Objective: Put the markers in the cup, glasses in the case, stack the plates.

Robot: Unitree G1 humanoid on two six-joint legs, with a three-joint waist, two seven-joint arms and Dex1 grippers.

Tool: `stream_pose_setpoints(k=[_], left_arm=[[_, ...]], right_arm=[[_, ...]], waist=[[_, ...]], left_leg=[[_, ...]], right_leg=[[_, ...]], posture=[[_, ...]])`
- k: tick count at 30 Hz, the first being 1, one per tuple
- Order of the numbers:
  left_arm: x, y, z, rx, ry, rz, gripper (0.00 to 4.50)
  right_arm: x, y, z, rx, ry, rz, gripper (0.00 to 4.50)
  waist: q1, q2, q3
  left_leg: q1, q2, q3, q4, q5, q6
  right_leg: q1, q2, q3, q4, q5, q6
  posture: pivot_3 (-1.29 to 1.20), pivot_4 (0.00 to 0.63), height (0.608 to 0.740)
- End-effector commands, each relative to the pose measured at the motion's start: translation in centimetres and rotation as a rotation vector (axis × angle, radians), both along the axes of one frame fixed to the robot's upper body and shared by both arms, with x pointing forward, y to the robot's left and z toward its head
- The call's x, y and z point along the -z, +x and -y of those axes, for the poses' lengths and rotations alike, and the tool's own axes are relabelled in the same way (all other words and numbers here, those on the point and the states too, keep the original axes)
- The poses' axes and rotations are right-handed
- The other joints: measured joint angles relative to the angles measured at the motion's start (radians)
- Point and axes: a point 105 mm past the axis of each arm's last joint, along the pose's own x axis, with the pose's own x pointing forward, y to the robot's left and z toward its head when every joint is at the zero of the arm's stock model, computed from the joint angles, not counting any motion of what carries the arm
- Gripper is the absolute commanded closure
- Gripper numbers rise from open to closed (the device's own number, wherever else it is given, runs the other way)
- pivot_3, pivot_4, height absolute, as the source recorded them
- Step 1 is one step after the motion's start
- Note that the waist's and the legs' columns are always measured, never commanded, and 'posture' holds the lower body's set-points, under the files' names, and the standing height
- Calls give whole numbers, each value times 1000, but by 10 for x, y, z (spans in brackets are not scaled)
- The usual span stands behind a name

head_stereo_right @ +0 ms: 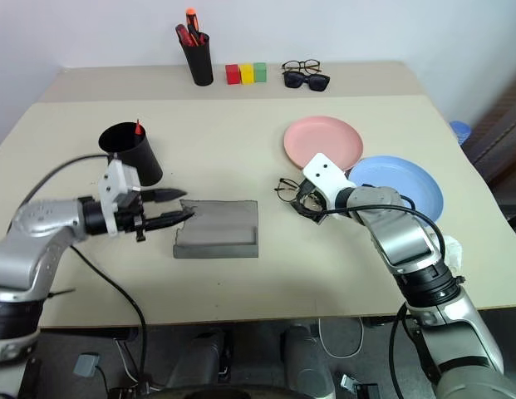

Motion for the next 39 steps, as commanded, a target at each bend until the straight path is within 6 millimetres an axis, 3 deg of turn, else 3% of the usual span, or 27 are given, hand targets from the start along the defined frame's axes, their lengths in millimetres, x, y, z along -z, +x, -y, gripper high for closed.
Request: stream_pose_setpoints(k=[1,4,8,20,25,37,39], left_arm=[[-12,0,-4,-53,-23,74,2077],[-17,-2,-4,-87,-64,83,2077],[-21,-4,-8,-128,-92,89,2077],[-22,-5,-12,-171,-110,82,2077],[-21,-7,-7,-149,-106,71,2077],[-6,-22,1,-78,-19,42,2077],[-5,-22,1,-82,-16,40,2077]], right_arm=[[-9,5,0,4,-18,31,568],[-3,6,5,13,-48,15,1767],[3,4,7,8,-80,3,3828],[-8,2,9,-34,-119,50,3828],[-12,2,11,-43,-149,66,1727],[0,10,16,10,-132,23,1727],[2,10,17,11,-134,20,2246]], waist=[[9,0,0],[18,0,0],[19,0,0],[19,0,0],[19,0,0],[18,0,0],[18,0,0]], left_leg=[[0,0,0,0,0,0],[0,0,0,1,0,0],[0,0,0,1,0,0],[0,0,0,1,0,0],[0,0,0,1,0,0],[0,0,0,0,0,0],[0,0,0,0,0,0]], right_leg=[[0,0,0,0,0,0],[1,0,0,0,0,0],[0,0,0,0,0,0],[1,0,0,0,0,0],[1,0,0,0,0,0],[1,0,0,0,0,0],[1,0,0,0,0,0]], posture=[[0,150,740],[0,150,740],[0,150,740],[0,150,740],[0,150,740],[0,150,740],[0,150,740]])
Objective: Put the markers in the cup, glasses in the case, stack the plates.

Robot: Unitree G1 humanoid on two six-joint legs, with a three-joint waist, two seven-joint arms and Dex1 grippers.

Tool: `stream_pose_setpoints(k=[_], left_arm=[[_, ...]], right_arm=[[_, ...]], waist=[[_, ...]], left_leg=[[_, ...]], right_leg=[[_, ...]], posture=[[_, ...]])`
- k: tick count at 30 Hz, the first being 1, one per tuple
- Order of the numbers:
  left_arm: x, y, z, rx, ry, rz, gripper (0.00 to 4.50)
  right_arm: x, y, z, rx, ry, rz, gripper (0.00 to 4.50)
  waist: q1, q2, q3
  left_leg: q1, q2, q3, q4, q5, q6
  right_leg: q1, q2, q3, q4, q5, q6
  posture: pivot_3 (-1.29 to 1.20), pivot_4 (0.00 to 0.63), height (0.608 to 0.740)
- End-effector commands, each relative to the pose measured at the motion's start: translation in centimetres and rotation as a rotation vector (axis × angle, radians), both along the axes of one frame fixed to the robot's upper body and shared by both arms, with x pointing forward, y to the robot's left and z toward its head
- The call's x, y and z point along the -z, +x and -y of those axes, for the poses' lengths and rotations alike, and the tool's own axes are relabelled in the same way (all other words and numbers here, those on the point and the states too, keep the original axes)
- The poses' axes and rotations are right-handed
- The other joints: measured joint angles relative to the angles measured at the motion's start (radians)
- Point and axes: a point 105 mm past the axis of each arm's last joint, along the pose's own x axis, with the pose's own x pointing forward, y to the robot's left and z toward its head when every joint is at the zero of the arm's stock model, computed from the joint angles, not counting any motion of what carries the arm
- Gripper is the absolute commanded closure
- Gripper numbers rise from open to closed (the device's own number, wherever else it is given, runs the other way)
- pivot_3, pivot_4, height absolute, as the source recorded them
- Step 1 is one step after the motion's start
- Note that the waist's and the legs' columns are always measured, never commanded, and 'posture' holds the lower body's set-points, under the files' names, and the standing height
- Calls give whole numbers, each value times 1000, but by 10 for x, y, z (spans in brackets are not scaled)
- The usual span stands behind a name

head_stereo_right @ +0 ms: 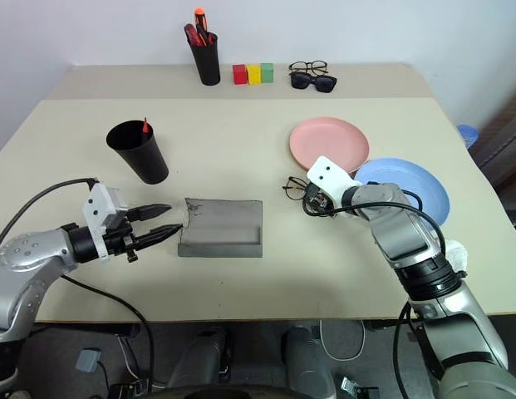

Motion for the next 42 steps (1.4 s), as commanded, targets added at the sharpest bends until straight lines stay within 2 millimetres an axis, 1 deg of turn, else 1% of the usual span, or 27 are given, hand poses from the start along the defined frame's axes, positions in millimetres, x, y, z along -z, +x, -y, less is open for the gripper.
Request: stream_pose_setpoints(k=[1,2,5,13,15,17,18,19,21,23,24,26,28,30,32,35,38,42], left_arm=[[-7,-2,3,19,17,42,2077],[-7,-2,3,17,17,45,2077],[-8,-2,2,11,14,47,2077],[-9,1,-1,-4,14,55,2077],[-12,9,-12,-75,3,76,2077],[-14,15,-32,-149,21,106,2077],[-13,15,-42,-174,41,116,2077],[-12,15,-49,-186,56,123,2077],[-10,12,-63,-201,53,129,2077],[-7,10,-72,-201,52,135,2077],[-6,9,-75,-199,56,136,2077],[-3,9,-80,-190,59,121,2077],[3,7,-84,-167,93,95,2077],[5,6,-85,-157,113,82,2077],[4,7,-85,-154,113,84,2077],[3,9,-84,-152,113,85,2077],[6,8,-79,-145,112,79,2077],[7,9,-73,-137,106,81,2077]], right_arm=[[-13,4,-1,-4,-3,50,2564],[-12,4,-1,-5,-7,49,2969],[-13,4,-2,-4,-6,49,4470],[-22,3,-5,-19,-17,84,4470],[-34,-1,-12,-107,-64,142,4470],[-51,-15,-30,-261,-78,185,4470],[-59,-23,-41,-326,-58,185,4470],[-63,-29,-47,-365,-45,183,4470],[-71,-44,-69,-461,6,166,4470],[-74,-54,-88,-519,42,146,4470],[-74,-57,-94,-528,54,137,4470],[-71,-61,-112,-537,113,98,4470],[-58,-65,-135,-548,130,61,4470],[-43,-67,-147,-556,96,45,4470],[-35,-65,-148,-542,67,36,4470],[-32,-66,-149,-525,73,15,4470],[-31,-71,-153,-530,84,1,4470],[-24,-74,-155,-537,61,3,4470]], waist=[[0,0,0],[0,0,0],[0,0,0],[-1,0,0],[0,0,0],[0,1,0],[-2,1,0],[-6,1,0],[-14,1,0],[-17,0,0],[-20,0,0],[-22,0,0],[-22,0,0],[-23,0,0],[-21,0,0],[-20,0,0],[-23,0,0],[-25,0,0]], left_leg=[[0,0,0,0,0,0],[0,0,0,0,0,0],[0,0,0,0,0,0],[0,0,0,0,0,0],[0,0,0,0,0,0],[0,0,0,0,0,0],[0,0,0,0,0,0],[0,0,0,-1,0,0],[0,1,0,-2,0,0],[1,1,0,-3,0,0],[1,1,0,-3,0,0],[1,1,0,-3,0,0],[1,1,0,-3,0,0],[1,1,-1,-3,0,0],[0,0,0,-4,0,0],[0,-1,0,-4,0,0],[0,0,-1,-4,0,0],[0,0,-1,-5,0,0]], right_leg=[[0,0,0,0,0,0],[0,0,0,0,0,0],[0,0,0,0,0,0],[0,0,0,0,0,0],[0,0,0,0,0,0],[0,0,0,0,0,0],[0,0,0,0,0,0],[-1,0,0,0,0,0],[-1,1,0,0,0,0],[-1,1,0,-1,0,0],[-1,0,0,-1,0,0],[-1,0,0,-1,0,0],[-1,0,0,-1,0,-1],[-1,-1,0,-1,0,-1],[-2,-1,0,-1,0,-1],[-2,-2,-1,-1,0,-1],[-2,-2,-1,-1,0,-1],[-2,-1,-1,-1,0,-1]], posture=[[0,150,740],[0,150,740],[0,150,740],[0,150,740],[0,150,740],[0,150,740],[0,150,740],[0,150,740],[0,150,740],[0,150,740],[0,150,740],[0,150,740],[0,150,740],[0,150,740],[0,150,740],[0,150,740],[0,150,740],[0,150,740]])
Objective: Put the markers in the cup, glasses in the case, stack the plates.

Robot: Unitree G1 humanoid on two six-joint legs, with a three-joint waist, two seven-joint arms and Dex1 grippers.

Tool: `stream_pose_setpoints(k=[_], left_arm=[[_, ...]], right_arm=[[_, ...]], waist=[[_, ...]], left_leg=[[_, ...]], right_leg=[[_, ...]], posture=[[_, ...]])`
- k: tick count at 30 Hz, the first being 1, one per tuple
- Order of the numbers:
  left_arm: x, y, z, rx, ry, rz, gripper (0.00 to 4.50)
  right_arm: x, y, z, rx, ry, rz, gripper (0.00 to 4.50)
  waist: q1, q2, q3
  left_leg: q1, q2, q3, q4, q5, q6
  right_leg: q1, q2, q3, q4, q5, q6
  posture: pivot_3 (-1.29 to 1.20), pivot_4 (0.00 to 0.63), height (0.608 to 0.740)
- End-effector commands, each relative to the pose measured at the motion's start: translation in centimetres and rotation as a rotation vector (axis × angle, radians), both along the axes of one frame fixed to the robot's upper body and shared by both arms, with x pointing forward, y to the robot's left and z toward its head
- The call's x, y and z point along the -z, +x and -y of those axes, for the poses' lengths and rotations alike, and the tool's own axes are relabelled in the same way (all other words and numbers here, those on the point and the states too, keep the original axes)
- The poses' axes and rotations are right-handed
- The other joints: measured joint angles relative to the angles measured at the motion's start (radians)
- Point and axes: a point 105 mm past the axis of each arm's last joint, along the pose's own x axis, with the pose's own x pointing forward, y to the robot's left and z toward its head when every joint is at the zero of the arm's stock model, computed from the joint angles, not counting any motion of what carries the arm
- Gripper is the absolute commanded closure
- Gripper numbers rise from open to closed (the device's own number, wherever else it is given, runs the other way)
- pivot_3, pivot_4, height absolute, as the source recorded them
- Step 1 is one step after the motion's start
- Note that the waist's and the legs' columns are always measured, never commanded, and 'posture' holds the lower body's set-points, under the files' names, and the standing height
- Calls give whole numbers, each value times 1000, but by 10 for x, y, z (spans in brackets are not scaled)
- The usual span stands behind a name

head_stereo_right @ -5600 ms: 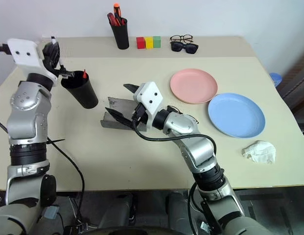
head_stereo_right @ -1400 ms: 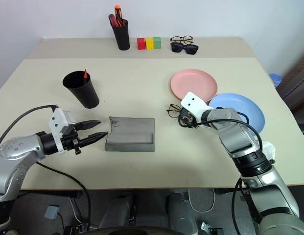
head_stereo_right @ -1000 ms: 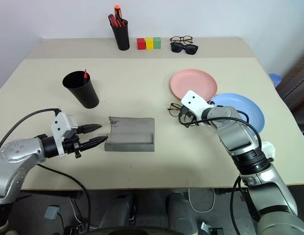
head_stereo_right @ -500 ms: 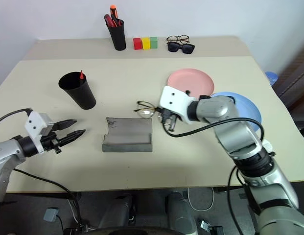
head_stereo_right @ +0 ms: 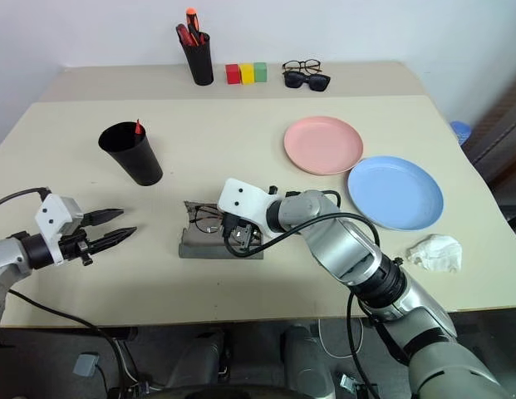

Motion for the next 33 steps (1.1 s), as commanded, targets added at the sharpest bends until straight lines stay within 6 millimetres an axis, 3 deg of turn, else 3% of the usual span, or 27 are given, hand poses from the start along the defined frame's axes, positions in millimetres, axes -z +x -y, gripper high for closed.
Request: stream_pose_setpoints(k=[1,2,5,8,9,12,14,17,21,24,28,33], left_arm=[[-7,2,7,18,9,35,2077],[-7,3,8,20,9,38,2077],[-10,6,9,19,4,51,2077],[-19,12,13,13,-55,57,2077],[-27,17,14,-10,-121,54,2344],[-45,29,28,-11,-213,55,3415],[-54,38,57,51,-205,28,4422],[-53,47,96,123,-158,-81,4473],[-57,67,129,158,-139,-176,4473],[-45,70,140,205,-47,-273,4473],[-10,71,144,255,127,-454,4473],[-9,61,147,373,158,-503,4473]], right_arm=[[-2,-7,-6,-39,-10,43,4470],[-1,-7,-5,-48,-23,49,4470],[-2,-9,-4,-82,-36,74,3536],[-12,-7,-4,-86,-4,97,2143],[-16,-6,-3,-84,8,104,1649],[-29,-4,1,-82,45,114,1625],[-42,-5,10,-91,91,138,1625],[-53,-18,26,-154,120,171,1625],[-49,-30,55,-125,141,137,1625],[-48,-32,71,-59,185,114,1625],[-43,-39,96,29,205,84,1625],[-39,-46,108,77,211,58,1625]], waist=[[-1,0,0],[0,0,0],[0,0,0],[1,0,0],[1,0,0],[3,0,0],[4,-1,0],[14,-1,-1],[26,-1,0],[17,-1,0],[6,-1,0],[-1,0,-1]], left_leg=[[0,0,0,0,0,0],[0,0,0,0,0,0],[0,0,0,0,0,0],[0,0,0,0,0,0],[0,0,0,0,0,0],[0,0,0,1,0,0],[0,0,-1,1,0,0],[-1,-1,-2,2,0,0],[-1,-2,-2,3,0,0],[-1,-2,-1,4,0,0],[0,-3,-1,4,0,0],[0,-3,-1,5,0,0]], right_leg=[[0,0,0,0,0,0],[0,0,0,0,0,0],[0,0,0,0,0,0],[0,0,0,0,0,0],[0,0,0,0,0,0],[0,0,-1,0,0,0],[1,0,-1,0,0,0],[2,0,-3,0,0,1],[3,1,-3,0,0,1],[2,4,-3,1,0,1],[3,4,-3,1,0,0],[4,4,-3,1,0,1]], posture=[[0,150,740],[0,150,740],[0,150,740],[0,150,740],[0,150,740],[0,150,740],[0,150,740],[0,150,740],[0,150,740],[0,150,740],[0,150,740],[0,150,740]])
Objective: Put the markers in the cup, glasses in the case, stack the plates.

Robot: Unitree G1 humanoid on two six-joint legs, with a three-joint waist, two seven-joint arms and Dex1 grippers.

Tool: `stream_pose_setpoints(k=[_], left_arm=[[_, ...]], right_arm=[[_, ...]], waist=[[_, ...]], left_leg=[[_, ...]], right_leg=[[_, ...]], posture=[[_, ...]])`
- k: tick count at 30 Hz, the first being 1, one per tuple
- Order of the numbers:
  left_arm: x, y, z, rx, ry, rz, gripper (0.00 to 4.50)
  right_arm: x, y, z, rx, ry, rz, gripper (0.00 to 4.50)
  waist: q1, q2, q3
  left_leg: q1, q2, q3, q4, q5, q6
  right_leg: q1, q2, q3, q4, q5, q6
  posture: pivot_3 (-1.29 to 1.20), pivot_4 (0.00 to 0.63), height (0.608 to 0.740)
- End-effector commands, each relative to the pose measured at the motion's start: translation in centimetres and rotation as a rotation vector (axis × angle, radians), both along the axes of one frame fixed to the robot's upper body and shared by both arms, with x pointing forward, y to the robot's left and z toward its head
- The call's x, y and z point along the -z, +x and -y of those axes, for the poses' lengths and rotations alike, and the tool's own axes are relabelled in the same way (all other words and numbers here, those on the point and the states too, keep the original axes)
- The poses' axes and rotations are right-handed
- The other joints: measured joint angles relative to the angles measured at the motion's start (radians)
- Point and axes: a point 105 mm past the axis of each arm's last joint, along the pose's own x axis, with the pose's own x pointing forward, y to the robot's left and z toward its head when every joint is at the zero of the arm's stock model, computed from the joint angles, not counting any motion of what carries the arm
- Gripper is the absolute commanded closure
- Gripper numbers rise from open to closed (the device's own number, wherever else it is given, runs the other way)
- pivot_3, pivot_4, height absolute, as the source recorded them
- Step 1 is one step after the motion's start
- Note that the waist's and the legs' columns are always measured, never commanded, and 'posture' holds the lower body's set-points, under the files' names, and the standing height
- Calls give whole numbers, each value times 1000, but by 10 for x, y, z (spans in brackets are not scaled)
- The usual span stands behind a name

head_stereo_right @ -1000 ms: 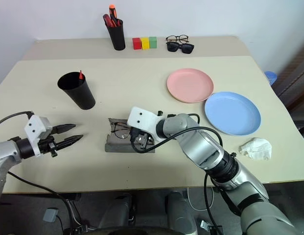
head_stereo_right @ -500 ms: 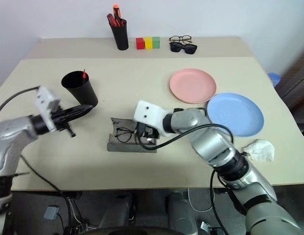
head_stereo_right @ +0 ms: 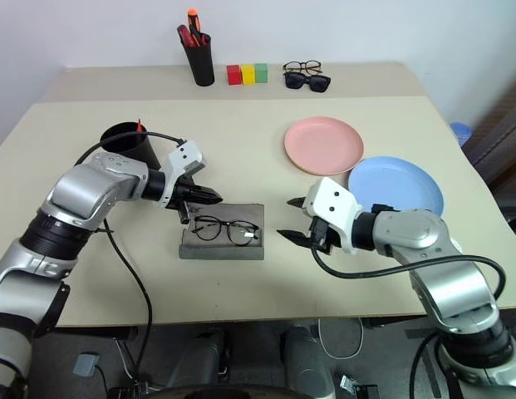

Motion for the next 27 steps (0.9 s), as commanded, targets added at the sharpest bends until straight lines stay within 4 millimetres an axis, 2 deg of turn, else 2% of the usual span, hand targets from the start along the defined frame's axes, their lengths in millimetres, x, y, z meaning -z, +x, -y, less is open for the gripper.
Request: stream_pose_setpoints(k=[1,6,8,10,15,18,22,24,27], left_arm=[[16,-13,-2,86,42,-69,4473],[11,-26,-6,140,21,-68,4473],[10,-37,-9,176,24,-68,4473],[14,-54,-13,220,47,-77,4473],[26,-77,-21,252,97,-77,4473],[25,-73,-23,195,62,-49,4473],[-9,-46,-19,70,-156,219,4473],[-20,-39,-22,17,-230,338,4473],[-21,-39,-29,-23,-264,385,4473]], right_arm=[[-11,-5,3,15,13,51,1625],[-8,-2,4,23,14,50,1625],[-7,1,4,26,15,50,1625],[-6,5,4,31,21,51,1625],[-8,15,9,52,34,70,1625],[-11,33,12,98,31,120,1625],[1,93,30,321,-93,250,1625],[10,113,33,349,-157,288,1625],[20,131,32,350,-229,341,1625]], waist=[[0,0,0],[1,0,0],[-1,0,0],[3,0,1],[5,0,1],[5,0,1],[3,0,1],[3,0,1],[2,0,1]], left_leg=[[0,0,0,0,0,0],[0,1,0,1,0,0],[0,1,-1,1,0,0],[0,2,-1,1,0,0],[-1,2,-1,2,0,0],[0,2,-1,3,0,0],[1,2,0,5,0,0],[0,3,0,6,0,0],[-2,3,0,5,0,0]], right_leg=[[0,0,0,0,0,0],[1,0,0,0,0,0],[1,0,0,0,0,0],[0,0,0,0,0,0],[1,-1,0,0,0,0],[2,-1,0,0,0,0],[3,-1,0,0,0,0],[2,-1,0,1,0,0],[-1,-2,0,2,0,0]], posture=[[0,150,740],[0,150,740],[0,150,740],[0,150,740],[0,150,740],[0,150,740],[0,150,740],[0,150,740],[0,150,740]])
